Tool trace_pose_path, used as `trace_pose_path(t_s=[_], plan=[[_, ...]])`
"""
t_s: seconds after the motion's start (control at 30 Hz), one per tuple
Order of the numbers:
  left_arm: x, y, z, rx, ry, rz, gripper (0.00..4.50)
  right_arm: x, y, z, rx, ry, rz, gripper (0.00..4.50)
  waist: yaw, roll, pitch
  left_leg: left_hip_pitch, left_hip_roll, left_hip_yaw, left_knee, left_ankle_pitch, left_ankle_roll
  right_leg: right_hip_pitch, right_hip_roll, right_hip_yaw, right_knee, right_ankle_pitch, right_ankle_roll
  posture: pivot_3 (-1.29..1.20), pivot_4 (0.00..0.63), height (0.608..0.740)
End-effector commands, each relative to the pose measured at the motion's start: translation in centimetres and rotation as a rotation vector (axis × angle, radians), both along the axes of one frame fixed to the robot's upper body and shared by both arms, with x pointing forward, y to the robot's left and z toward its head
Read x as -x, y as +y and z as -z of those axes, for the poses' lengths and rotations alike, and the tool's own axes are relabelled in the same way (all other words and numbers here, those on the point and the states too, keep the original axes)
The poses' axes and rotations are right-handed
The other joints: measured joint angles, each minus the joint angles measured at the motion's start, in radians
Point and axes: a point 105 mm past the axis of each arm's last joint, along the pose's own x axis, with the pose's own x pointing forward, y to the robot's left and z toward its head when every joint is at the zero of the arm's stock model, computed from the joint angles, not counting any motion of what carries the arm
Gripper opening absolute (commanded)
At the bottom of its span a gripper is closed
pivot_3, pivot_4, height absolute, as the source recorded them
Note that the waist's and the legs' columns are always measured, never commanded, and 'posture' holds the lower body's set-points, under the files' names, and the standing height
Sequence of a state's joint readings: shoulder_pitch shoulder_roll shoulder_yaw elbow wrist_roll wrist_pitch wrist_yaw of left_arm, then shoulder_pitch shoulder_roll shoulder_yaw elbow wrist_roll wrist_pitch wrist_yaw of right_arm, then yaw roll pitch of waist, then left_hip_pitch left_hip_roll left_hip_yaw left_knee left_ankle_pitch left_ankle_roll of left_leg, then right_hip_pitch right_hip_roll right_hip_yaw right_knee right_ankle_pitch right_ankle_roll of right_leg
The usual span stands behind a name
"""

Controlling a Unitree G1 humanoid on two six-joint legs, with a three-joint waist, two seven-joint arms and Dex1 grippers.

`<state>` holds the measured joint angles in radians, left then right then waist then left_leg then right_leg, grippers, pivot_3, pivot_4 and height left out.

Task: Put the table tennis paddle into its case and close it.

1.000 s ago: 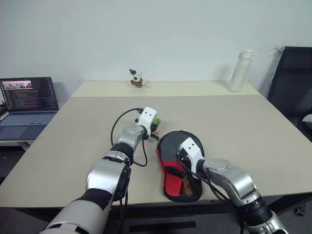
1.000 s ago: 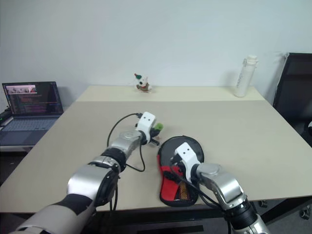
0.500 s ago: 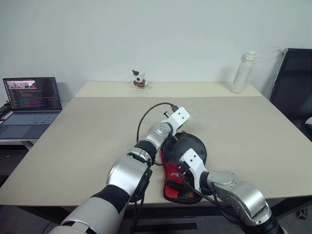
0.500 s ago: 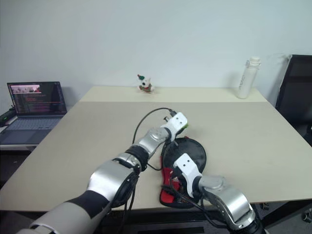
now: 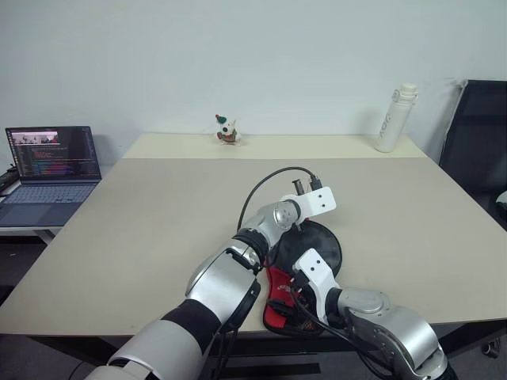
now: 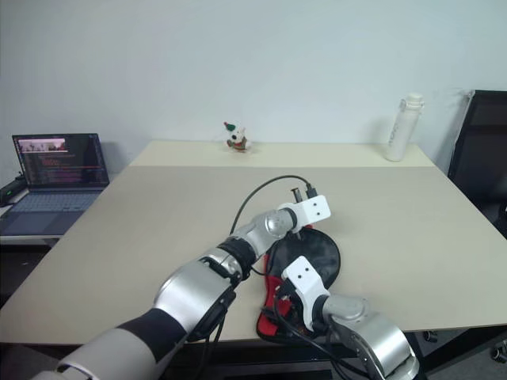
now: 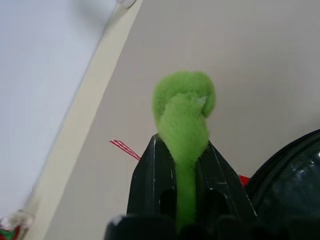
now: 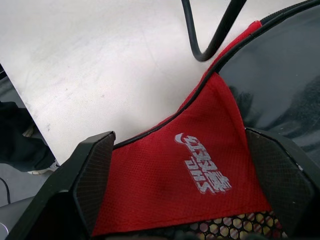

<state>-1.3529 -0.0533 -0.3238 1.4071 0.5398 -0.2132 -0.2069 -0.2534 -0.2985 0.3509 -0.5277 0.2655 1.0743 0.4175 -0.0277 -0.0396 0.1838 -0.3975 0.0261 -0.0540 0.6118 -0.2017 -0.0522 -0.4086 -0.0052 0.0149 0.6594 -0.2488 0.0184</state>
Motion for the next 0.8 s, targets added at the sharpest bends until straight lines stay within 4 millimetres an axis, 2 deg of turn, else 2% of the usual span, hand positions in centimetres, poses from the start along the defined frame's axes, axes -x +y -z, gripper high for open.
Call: trace_pose_path(t_s=[0.03, 0.13, 0.27, 0.43, 0.5, 0.53, 0.6, 0.8], plan=[[0.4, -1.9, -3.1, -0.003, -0.114, 0.068, 0.06, 4.4, 0.6, 6.5, 0.090, 0.334, -0.075, 4.50, 0.000, 0.000, -0.002, 0.000, 0.000, 0.000, 0.000, 0.000, 0.000, 0.000, 0.000, 0.000, 0.000, 0.000, 0.000, 0.00, 0.150, 0.740], [0.4, -1.7, -2.6, -0.019, -0.108, 0.068, 0.06, 4.3, 0.6, 6.5, 0.091, 0.331, -0.073, 4.50, 0.000, 0.000, -0.006, 0.000, 0.000, 0.000, 0.000, 0.000, 0.000, 0.000, 0.000, 0.000, 0.000, 0.000, 0.000, 0.00, 0.150, 0.740], [1.0, -2.0, -1.0, -0.020, 0.001, 0.102, 0.06, 3.7, 0.3, 6.3, 0.092, 0.314, -0.063, 4.50, 0.000, 0.000, -0.008, 0.000, 0.000, 0.000, 0.000, 0.000, 0.000, 0.000, 0.000, 0.000, 0.000, 0.000, 0.000, 0.00, 0.150, 0.740], [1.0, -1.4, -0.6, -0.007, 0.043, 0.112, 1.70, 2.4, 0.4, 5.6, 0.082, 0.279, -0.057, 4.50, -0.002, 0.000, -0.009, 0.001, 0.000, 0.000, 0.000, 0.000, 0.000, 0.001, 0.000, 0.000, 0.000, 0.000, 0.000, 0.00, 0.150, 0.740], [0.8, -0.6, -0.1, -0.011, 0.075, 0.116, 2.56, 1.8, 0.6, 4.9, 0.069, 0.255, -0.062, 4.50, -0.006, 0.000, -0.009, 0.004, 0.000, 0.000, 0.000, 0.000, 0.000, 0.003, 0.000, 0.000, 0.001, 0.000, 0.000, 0.00, 0.150, 0.740], [0.8, -0.2, 0.0, -0.009, 0.089, 0.117, 2.84, 1.5, 0.6, 4.6, 0.063, 0.244, -0.064, 4.50, -0.008, 0.001, -0.010, 0.005, 0.000, 0.001, 0.000, 0.000, 0.000, 0.003, 0.000, 0.001, 0.001, 0.000, 0.000, 0.00, 0.150, 0.740], [0.5, 0.7, -0.1, 0.022, 0.110, 0.113, 2.84, 0.7, 0.7, 3.8, 0.049, 0.220, -0.066, 4.50, -0.015, 0.001, -0.010, 0.006, 0.001, 0.001, 0.000, 0.000, 0.000, 0.004, 0.000, 0.001, 0.002, 0.000, 0.000, 0.00, 0.150, 0.740], [-0.5, 4.2, -2.1, 0.247, 0.169, 0.089, 2.84, -0.7, 1.0, 0.6, -0.022, 0.118, -0.092, 4.50, -0.028, 0.001, -0.010, 0.007, 0.001, 0.001, 0.000, 0.000, 0.000, 0.004, 0.001, 0.001, 0.005, 0.000, 0.000, 0.00, 0.150, 0.740]])
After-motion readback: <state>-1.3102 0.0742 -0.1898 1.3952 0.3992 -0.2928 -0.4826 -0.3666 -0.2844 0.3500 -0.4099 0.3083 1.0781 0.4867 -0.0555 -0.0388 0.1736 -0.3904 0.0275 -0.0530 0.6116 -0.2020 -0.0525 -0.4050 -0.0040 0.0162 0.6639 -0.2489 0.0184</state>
